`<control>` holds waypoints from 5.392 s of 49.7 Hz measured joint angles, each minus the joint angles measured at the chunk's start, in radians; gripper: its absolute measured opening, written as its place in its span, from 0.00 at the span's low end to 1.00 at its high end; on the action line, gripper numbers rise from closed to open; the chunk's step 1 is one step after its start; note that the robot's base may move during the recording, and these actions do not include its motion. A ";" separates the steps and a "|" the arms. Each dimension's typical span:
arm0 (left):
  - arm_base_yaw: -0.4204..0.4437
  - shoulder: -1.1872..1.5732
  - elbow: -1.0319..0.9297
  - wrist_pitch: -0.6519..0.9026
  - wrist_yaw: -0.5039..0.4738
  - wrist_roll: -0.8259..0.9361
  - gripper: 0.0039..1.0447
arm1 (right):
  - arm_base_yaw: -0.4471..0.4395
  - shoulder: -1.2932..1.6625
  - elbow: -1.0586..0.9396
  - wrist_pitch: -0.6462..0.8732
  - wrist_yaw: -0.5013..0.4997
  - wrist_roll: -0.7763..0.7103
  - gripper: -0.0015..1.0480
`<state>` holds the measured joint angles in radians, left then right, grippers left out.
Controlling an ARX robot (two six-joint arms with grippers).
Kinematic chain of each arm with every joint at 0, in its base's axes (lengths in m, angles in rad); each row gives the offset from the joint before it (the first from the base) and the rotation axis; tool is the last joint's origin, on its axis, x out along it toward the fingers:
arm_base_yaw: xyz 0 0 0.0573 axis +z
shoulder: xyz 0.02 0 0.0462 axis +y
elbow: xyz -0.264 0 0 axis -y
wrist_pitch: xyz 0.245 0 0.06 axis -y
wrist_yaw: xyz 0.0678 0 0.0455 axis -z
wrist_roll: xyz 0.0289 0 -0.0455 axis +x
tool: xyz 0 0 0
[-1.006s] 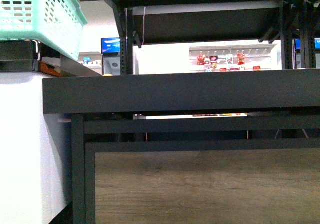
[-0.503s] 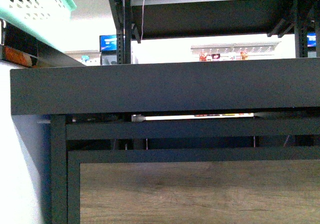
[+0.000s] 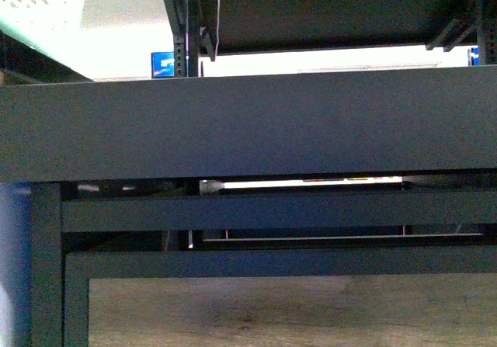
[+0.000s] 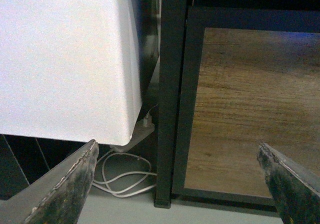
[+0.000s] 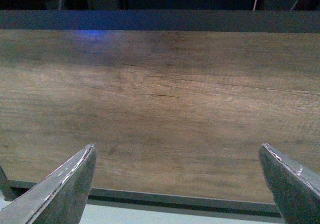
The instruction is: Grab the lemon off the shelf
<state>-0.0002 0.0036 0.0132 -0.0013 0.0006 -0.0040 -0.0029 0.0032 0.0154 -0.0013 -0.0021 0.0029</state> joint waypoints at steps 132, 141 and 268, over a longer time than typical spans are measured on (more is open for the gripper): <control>0.000 -0.001 0.000 0.000 0.000 0.000 0.93 | 0.000 0.000 0.000 0.000 0.000 0.000 0.93; -0.037 0.142 0.063 -0.089 0.057 -0.387 0.93 | 0.000 0.000 0.000 0.000 0.000 0.000 0.93; 0.102 1.601 1.055 0.641 0.423 -1.207 0.12 | 0.000 0.000 0.000 0.000 0.000 0.000 0.93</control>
<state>0.1020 1.6051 1.0683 0.6399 0.4240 -1.2114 -0.0029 0.0036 0.0154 -0.0013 -0.0025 0.0025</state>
